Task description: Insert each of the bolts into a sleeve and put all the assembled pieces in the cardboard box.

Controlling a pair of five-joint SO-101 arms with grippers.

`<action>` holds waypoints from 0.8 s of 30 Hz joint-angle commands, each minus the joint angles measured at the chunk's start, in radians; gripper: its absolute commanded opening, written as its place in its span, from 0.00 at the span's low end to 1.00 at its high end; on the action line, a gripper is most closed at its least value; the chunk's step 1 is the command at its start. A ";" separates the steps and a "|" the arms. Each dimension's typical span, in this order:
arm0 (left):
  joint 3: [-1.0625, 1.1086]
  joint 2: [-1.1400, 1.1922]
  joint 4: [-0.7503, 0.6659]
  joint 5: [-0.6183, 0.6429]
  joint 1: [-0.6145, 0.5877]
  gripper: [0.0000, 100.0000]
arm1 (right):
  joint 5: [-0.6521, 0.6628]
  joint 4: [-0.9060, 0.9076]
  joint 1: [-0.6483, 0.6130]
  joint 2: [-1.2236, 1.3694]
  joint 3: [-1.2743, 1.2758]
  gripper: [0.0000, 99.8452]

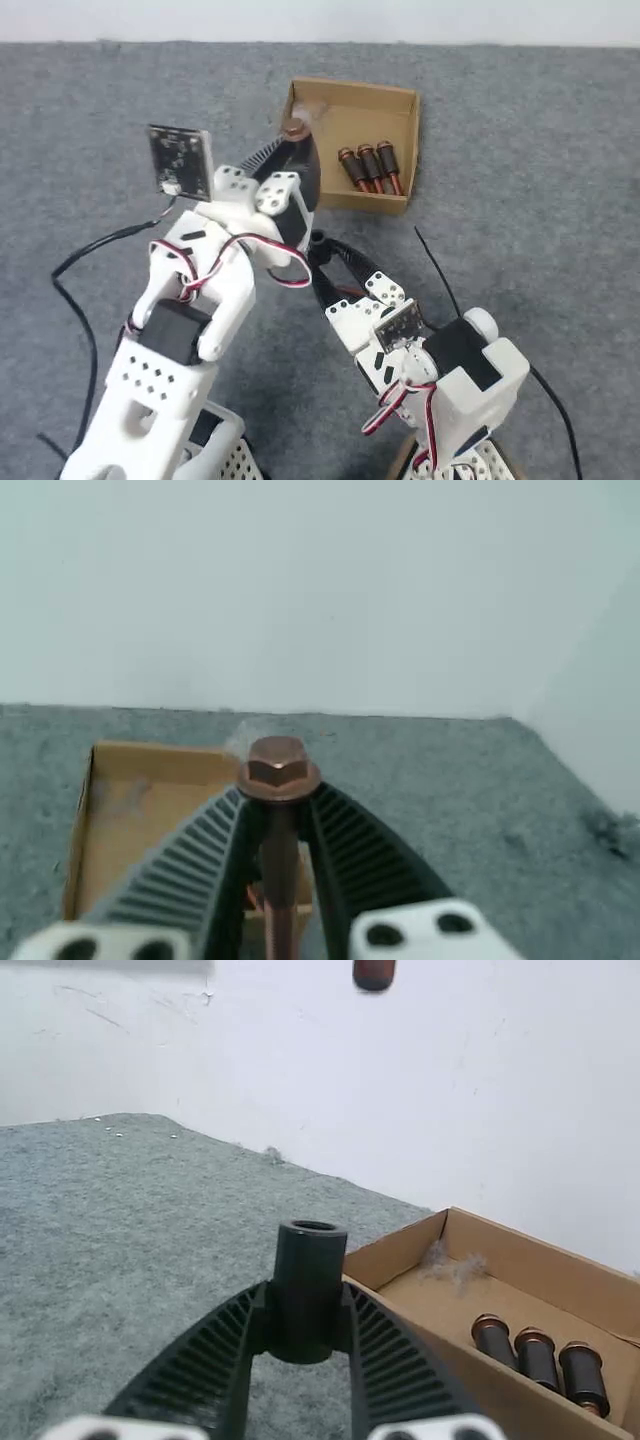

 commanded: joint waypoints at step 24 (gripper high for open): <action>0.202 -0.006 -0.038 0.011 0.005 0.01 | 0.011 -0.013 0.002 -0.002 0.008 0.01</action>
